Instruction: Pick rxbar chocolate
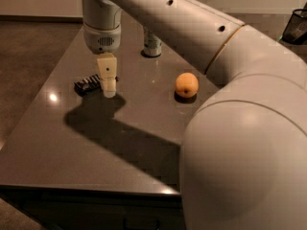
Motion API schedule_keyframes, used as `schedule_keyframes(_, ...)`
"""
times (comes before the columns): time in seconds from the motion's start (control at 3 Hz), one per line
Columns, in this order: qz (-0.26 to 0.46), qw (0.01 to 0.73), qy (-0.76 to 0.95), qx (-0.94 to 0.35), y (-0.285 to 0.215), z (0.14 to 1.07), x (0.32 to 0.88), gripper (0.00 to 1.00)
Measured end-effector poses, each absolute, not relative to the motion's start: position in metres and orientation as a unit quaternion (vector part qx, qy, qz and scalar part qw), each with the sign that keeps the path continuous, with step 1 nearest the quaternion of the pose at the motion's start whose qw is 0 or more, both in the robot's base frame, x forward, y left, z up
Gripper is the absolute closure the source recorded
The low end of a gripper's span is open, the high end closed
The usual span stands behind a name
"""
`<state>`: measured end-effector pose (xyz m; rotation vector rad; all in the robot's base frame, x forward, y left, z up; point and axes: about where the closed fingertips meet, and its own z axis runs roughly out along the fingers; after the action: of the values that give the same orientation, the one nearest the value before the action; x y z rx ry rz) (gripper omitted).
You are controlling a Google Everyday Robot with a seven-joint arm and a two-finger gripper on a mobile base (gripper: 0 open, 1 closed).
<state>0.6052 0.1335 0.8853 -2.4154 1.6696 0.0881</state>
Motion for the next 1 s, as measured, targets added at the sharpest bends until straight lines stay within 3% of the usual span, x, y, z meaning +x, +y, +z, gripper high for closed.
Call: schedule_keyframes(1.0, 0.062, 0.072, 0.551, -0.829, 0.168, 0.854, 0.629, 0.0)
